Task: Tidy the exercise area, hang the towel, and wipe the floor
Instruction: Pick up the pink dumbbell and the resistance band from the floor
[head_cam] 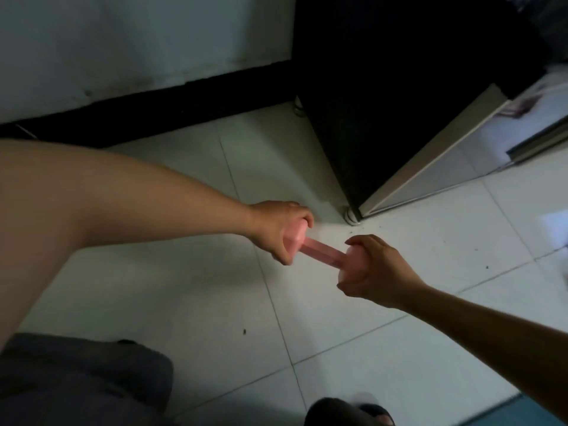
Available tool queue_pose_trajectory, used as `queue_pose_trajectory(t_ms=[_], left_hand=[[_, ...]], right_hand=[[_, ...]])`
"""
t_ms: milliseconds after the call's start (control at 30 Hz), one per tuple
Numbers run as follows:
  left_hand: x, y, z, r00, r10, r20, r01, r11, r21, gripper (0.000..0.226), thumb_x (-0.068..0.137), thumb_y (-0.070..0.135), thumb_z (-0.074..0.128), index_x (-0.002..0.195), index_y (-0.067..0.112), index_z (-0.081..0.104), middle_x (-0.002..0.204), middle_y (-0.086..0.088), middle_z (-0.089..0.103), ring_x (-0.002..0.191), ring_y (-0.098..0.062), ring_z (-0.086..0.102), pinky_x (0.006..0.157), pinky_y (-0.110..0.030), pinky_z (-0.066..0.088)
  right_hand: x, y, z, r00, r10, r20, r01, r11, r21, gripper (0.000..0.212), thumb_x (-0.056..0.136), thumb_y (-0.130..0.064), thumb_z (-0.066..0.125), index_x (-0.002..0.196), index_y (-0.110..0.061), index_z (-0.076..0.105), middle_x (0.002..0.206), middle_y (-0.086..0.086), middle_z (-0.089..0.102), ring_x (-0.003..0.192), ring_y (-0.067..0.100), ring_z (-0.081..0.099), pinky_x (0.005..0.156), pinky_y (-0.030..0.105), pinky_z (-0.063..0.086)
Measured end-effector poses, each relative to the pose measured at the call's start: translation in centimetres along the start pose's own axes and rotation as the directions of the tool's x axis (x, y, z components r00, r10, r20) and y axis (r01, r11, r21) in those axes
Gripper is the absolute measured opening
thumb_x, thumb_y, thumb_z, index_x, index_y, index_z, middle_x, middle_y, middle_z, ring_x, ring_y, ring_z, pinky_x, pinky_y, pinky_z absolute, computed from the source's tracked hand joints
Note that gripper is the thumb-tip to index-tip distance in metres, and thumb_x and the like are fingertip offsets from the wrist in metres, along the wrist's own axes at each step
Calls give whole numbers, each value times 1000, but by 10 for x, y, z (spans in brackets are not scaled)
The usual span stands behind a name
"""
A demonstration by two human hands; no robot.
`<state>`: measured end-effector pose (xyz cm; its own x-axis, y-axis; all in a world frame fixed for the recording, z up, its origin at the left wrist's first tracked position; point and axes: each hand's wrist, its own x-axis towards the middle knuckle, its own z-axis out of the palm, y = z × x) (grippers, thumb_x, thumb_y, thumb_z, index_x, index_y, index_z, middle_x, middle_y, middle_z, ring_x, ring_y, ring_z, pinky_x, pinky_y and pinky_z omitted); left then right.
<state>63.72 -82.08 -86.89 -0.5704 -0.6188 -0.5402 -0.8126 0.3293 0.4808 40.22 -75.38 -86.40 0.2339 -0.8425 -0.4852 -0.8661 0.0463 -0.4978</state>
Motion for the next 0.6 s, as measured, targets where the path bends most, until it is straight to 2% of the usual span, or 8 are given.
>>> queue_pose_trajectory(t_ms=[133, 233, 300, 400, 500, 600], left_hand=[[-42, -33, -44, 997, -20, -71, 22, 999, 25, 72, 63, 38, 76, 125, 31, 41, 114, 12, 47, 99, -11, 51, 80, -31, 51], [-70, -71, -52, 979, -71, -189, 65, 997, -36, 75, 64, 41, 76, 129, 30, 40, 118, 13, 47, 102, -9, 51, 81, -25, 46], [-82, -99, -38, 947, -153, -284, 107, 979, -172, 74, 64, 37, 78, 129, 30, 43, 120, 12, 49, 105, -8, 50, 84, -24, 43], [-93, -139, -4, 874, -340, -347, 141, 861, -489, 69, 63, 26, 82, 123, 29, 48, 120, 10, 52, 106, -11, 52, 87, -27, 47], [-102, -172, 33, 837, -422, -348, 148, 787, -599, 60, 64, 20, 80, 116, 31, 51, 117, 10, 54, 106, -12, 54, 85, -23, 47], [-115, -193, 59, 813, -489, -314, 159, 707, -689, 58, 60, 28, 78, 111, 36, 51, 117, 9, 54, 105, -13, 55, 82, -21, 46]], right_hand=[[24, -61, -14, 997, -79, -4, 79, 997, 14, 73, 61, -33, 83, 123, -25, 45, 109, -7, 51, 96, 16, 56, 83, 31, 51], [47, -108, -16, 989, -146, 14, 146, 987, -61, 77, 64, -27, 82, 129, -21, 42, 110, -5, 50, 91, 15, 55, 81, 29, 52], [66, -134, -8, 984, -173, 42, 177, 978, -114, 78, 65, -26, 80, 131, -22, 39, 114, -4, 49, 92, 13, 54, 82, 28, 51], [91, -156, 21, 974, -220, 61, 226, 966, -125, 79, 61, -28, 80, 128, -28, 39, 117, -9, 47, 92, 10, 51, 76, 23, 47], [112, -167, 56, 958, -263, 110, 275, 955, -113, 82, 56, -32, 82, 127, -31, 41, 122, -13, 45, 95, 8, 49, 79, 22, 44], [126, -177, 83, 944, -285, 164, 302, 949, -88, 83, 55, -32, 82, 128, -31, 41, 124, -14, 44, 99, 8, 48, 82, 21, 44]])
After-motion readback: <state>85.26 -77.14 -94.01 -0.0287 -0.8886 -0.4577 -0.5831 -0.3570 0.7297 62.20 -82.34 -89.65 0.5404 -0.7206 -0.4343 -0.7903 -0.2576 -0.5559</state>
